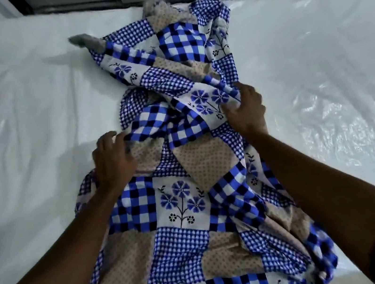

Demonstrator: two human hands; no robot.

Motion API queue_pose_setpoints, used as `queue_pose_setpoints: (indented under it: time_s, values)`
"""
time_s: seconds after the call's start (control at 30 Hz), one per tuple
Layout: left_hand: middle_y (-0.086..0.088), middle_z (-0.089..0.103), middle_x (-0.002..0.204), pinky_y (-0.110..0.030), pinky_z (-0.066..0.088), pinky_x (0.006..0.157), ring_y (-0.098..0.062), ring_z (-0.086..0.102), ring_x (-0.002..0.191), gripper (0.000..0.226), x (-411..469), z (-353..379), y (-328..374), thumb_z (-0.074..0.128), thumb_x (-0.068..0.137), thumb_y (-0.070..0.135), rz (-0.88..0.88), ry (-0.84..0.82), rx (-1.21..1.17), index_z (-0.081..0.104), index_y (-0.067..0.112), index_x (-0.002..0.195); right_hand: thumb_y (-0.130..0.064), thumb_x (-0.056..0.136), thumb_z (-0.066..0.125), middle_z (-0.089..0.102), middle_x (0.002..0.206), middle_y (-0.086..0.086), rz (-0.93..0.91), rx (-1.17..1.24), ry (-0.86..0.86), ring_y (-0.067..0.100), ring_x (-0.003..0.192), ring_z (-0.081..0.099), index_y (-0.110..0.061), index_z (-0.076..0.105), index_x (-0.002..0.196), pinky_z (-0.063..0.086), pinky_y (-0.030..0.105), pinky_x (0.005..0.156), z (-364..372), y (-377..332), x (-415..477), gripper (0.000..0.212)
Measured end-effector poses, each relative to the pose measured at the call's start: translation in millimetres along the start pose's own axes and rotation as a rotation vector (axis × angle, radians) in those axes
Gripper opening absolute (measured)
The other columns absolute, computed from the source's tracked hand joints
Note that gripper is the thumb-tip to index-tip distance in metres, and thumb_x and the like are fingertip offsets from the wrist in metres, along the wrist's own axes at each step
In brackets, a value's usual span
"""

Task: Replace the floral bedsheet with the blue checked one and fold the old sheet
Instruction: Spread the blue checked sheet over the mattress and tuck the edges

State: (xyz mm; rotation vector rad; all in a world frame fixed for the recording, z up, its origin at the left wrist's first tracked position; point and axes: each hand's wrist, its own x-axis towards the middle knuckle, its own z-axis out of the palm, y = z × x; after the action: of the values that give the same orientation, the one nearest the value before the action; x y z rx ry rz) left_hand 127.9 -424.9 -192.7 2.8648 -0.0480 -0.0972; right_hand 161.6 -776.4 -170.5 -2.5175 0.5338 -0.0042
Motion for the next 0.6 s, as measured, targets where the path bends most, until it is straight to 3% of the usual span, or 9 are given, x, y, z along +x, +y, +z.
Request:
queue_pose_setpoints:
  time_s: [0.1, 0.17, 0.27, 0.3, 0.37, 0.43, 0.5, 0.57, 0.6]
  values:
    - [-0.018, 0.049, 0.138, -0.054, 0.043, 0.102, -0.038, 0.043, 0.130, 0.053, 46, 10, 44, 0.061, 0.084, 0.010, 0.141, -0.066, -0.159, 0.051, 0.003, 0.136, -0.062, 0.085, 0.060, 0.036, 0.157, 0.005, -0.218, -0.150, -0.109, 0.032, 0.141, 0.034, -0.030, 0.031, 0.153, 0.037, 0.056, 0.105, 23, -47, 18, 0.080]
    - [-0.017, 0.040, 0.150, -0.048, 0.033, 0.115, -0.035, 0.035, 0.139, 0.061, 79, 20, 65, 0.061, 0.092, 0.018, 0.089, -0.179, -0.259, 0.040, 0.004, 0.147, -0.061, 0.086, 0.061, 0.036, 0.157, 0.009, -0.241, -0.246, -0.241, 0.038, 0.144, 0.030, -0.032, 0.022, 0.155, 0.038, 0.061, 0.104, 39, -75, 43, 0.085]
    - [-0.014, 0.026, 0.160, -0.047, 0.028, 0.118, -0.033, 0.027, 0.146, 0.075, 121, 37, 77, 0.058, 0.096, 0.036, -0.015, -0.291, -0.319, 0.020, 0.012, 0.156, -0.039, 0.091, 0.064, 0.061, 0.132, 0.013, -0.276, -0.361, -0.296, 0.046, 0.136, 0.043, -0.031, 0.034, 0.147, 0.041, 0.066, 0.102, 58, -96, 71, 0.065]
    - [-0.013, 0.022, 0.162, -0.049, 0.029, 0.117, -0.034, 0.026, 0.146, 0.078, 132, 41, 77, 0.054, 0.097, 0.043, -0.045, -0.326, -0.278, 0.015, 0.015, 0.158, -0.033, 0.093, 0.061, 0.066, 0.120, 0.011, -0.282, -0.345, -0.262, 0.043, 0.124, 0.054, -0.033, 0.042, 0.142, 0.047, 0.059, 0.096, 57, -94, 79, 0.053]
    - [-0.011, 0.018, 0.164, -0.052, 0.029, 0.116, -0.035, 0.024, 0.147, 0.078, 145, 46, 72, 0.043, 0.098, 0.055, -0.060, -0.383, -0.121, 0.008, 0.020, 0.159, -0.026, 0.095, 0.054, 0.070, 0.110, 0.007, -0.180, -0.207, -0.152, 0.032, 0.103, 0.065, -0.031, 0.055, 0.130, 0.050, 0.040, 0.082, 47, -81, 98, 0.035]
    - [-0.010, 0.022, 0.163, -0.049, 0.032, 0.113, -0.035, 0.030, 0.145, 0.076, 152, 44, 63, 0.036, 0.098, 0.062, -0.055, -0.403, -0.029, 0.010, 0.023, 0.158, -0.023, 0.090, 0.053, 0.069, 0.113, 0.008, 0.068, -0.049, -0.015, 0.031, 0.103, 0.064, -0.026, 0.059, 0.118, 0.046, 0.037, 0.081, 19, -57, 120, 0.029]
    - [-0.012, 0.043, 0.152, -0.047, 0.044, 0.101, -0.035, 0.050, 0.130, 0.075, 164, 44, 50, 0.033, 0.093, 0.069, -0.069, -0.375, 0.008, 0.026, 0.027, 0.154, -0.022, 0.087, 0.054, 0.067, 0.119, 0.010, 0.313, 0.057, 0.112, 0.033, 0.110, 0.062, -0.024, 0.058, 0.116, 0.047, 0.037, 0.087, -14, -17, 146, 0.030]
    - [-0.011, 0.062, 0.132, -0.044, 0.053, 0.091, -0.034, 0.063, 0.109, 0.080, 178, 39, 43, 0.033, 0.079, 0.077, -0.086, -0.391, -0.009, 0.043, 0.032, 0.144, -0.023, 0.084, 0.057, 0.065, 0.123, 0.011, 0.471, 0.111, 0.129, 0.034, 0.116, 0.060, -0.021, 0.058, 0.116, 0.047, 0.036, 0.093, -38, 22, 158, 0.033]
    - [-0.010, 0.064, 0.130, -0.044, 0.054, 0.091, -0.033, 0.064, 0.109, 0.083, 186, 35, 43, 0.036, 0.073, 0.078, -0.112, -0.402, -0.064, 0.047, 0.033, 0.142, -0.024, 0.080, 0.059, 0.065, 0.122, 0.011, 0.499, 0.115, 0.110, 0.034, 0.117, 0.060, -0.021, 0.059, 0.116, 0.047, 0.036, 0.095, -44, 36, 159, 0.037]
